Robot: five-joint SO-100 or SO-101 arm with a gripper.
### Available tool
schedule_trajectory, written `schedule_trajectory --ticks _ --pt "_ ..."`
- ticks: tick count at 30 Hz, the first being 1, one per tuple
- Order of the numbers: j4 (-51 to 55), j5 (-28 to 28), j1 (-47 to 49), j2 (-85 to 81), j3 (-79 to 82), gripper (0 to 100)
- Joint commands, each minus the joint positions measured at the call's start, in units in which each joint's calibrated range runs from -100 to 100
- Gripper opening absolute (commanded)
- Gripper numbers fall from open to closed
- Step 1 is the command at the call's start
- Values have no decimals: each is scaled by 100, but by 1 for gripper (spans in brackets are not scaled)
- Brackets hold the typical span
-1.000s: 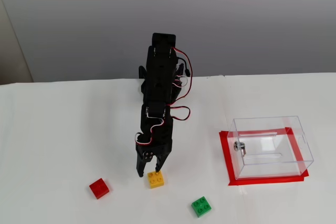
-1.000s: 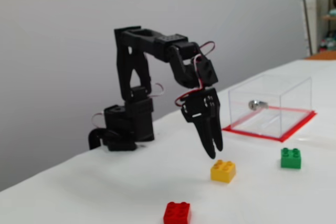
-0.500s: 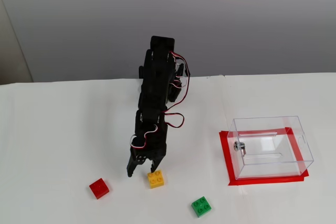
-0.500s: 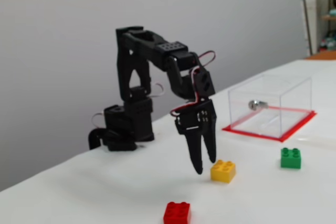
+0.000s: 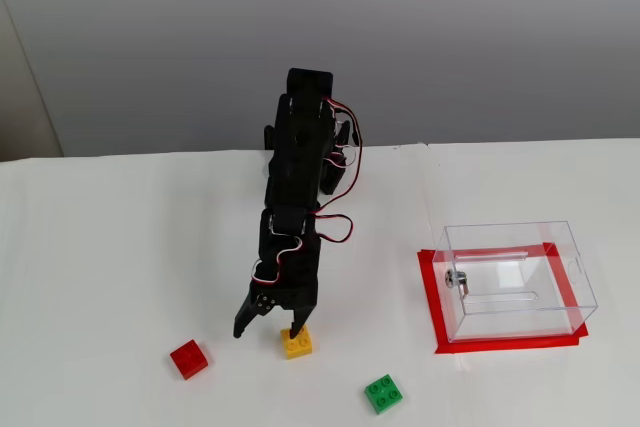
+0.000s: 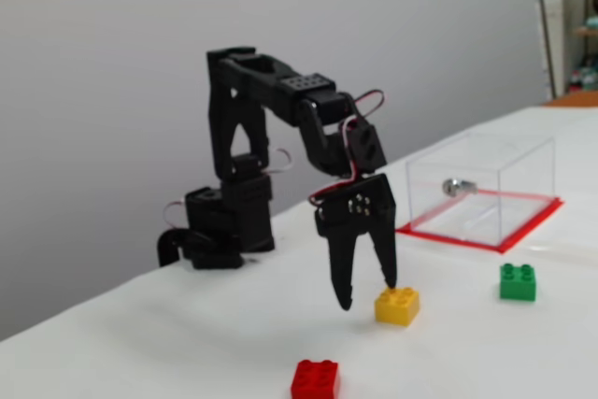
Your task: Pick the yellow lego brick and place it into the transparent box
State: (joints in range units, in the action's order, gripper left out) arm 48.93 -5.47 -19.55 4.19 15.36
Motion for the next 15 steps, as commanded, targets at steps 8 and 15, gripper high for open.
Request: schedule_trajectory --ticks 8,15 --pt "-324 109 406 -24 -26 34" --pt "-437 150 798 -7 209 34"
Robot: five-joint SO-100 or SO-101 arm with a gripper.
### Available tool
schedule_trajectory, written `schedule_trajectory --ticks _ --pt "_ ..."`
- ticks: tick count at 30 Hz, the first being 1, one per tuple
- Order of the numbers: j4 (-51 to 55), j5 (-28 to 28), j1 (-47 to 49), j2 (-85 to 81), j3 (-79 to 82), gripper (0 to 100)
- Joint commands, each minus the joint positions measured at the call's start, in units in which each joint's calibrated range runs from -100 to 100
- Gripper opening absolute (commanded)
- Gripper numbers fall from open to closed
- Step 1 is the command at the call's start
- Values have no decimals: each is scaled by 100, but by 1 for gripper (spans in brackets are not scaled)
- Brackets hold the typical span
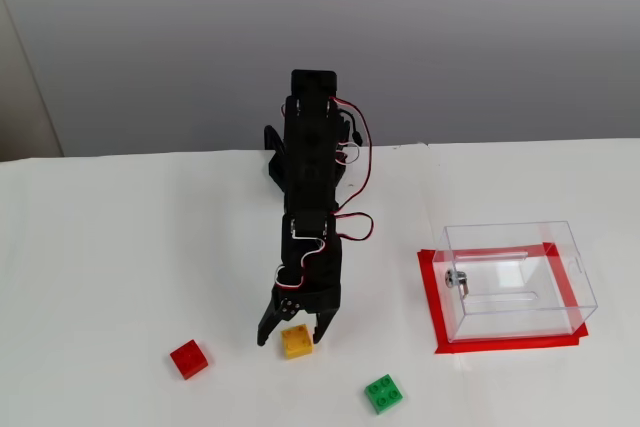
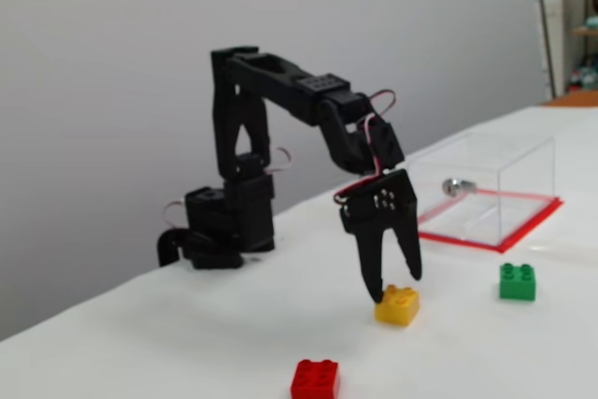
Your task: Pick the yellow lego brick and place it into the transparent box
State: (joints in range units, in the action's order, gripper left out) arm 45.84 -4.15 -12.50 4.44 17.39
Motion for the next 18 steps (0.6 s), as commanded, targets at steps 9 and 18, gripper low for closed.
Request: schedule_trajectory --ticks 9,18 --pt "-102 -34 152 120 413 34" --pt "-111 -34 137 112 386 33"
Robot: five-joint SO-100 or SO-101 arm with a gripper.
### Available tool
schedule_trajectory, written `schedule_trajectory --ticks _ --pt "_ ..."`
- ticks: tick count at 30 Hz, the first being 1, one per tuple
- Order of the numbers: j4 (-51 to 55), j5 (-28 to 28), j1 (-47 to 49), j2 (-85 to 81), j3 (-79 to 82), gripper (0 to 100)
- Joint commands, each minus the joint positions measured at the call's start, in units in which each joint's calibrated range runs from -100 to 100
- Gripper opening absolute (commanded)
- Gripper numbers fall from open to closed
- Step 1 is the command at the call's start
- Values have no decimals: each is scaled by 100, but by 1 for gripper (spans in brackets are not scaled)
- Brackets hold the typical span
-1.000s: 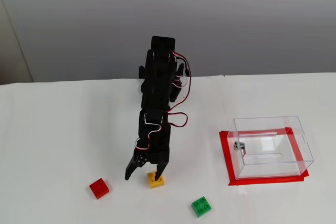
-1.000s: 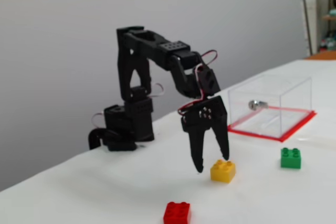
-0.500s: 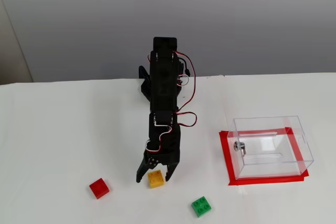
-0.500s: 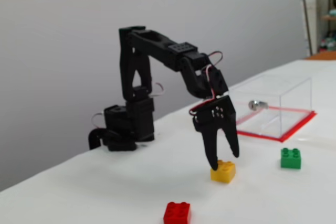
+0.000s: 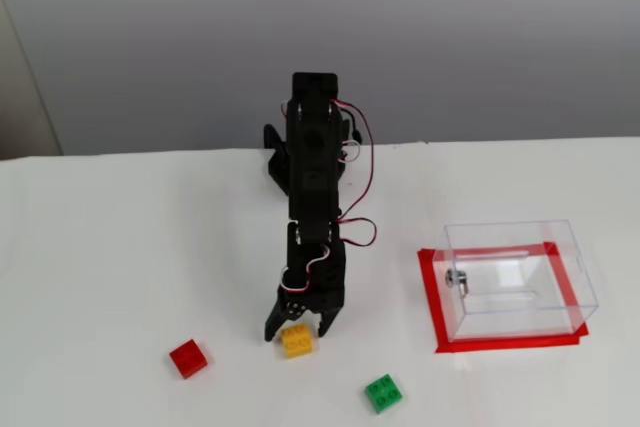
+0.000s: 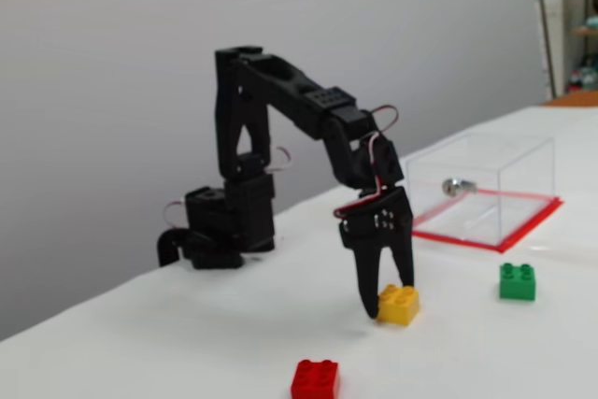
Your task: Pick the yellow lego brick and place it into the transparent box
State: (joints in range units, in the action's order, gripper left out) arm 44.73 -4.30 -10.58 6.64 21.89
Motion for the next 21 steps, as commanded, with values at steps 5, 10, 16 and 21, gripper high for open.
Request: schedule_trajectory --ticks 5,10,16,21 --pt "-34 -19 -85 -108 -91 33" --pt "-130 -19 -92 -108 -91 26" --pt "-252 -19 -77 -108 -91 16" --pt "-243 -19 -70 -108 -91 13"
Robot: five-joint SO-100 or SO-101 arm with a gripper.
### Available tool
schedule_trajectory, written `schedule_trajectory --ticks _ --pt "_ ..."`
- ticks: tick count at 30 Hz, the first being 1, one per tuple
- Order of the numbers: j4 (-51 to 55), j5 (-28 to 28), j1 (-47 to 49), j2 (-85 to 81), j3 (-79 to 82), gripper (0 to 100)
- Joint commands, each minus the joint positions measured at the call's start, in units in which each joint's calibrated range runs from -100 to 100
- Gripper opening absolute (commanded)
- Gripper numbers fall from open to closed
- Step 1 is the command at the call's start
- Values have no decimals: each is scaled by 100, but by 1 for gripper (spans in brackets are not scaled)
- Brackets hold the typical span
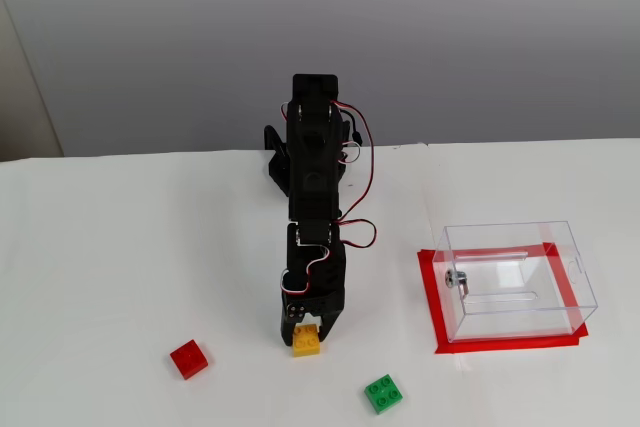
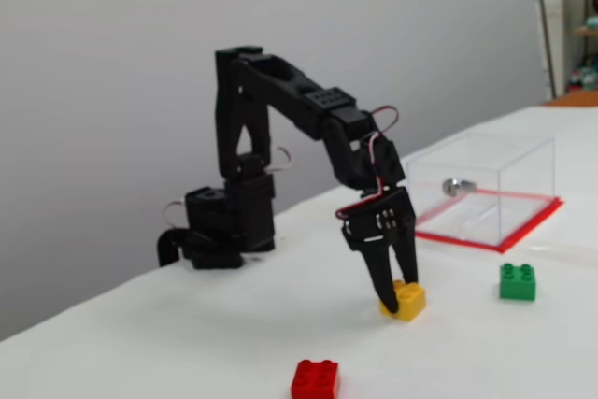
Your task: Pick the yellow lego brick and place it into the transparent box
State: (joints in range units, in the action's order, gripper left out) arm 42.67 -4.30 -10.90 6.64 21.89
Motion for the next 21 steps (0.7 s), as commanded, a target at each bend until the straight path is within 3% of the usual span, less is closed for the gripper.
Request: schedule_trajectory --ticks 1,10,21 --pt "-38 -19 -23 -108 -91 14" --pt "76 18 147 -541 -73 14" --pt "1250 18 199 -1780 -462 14"
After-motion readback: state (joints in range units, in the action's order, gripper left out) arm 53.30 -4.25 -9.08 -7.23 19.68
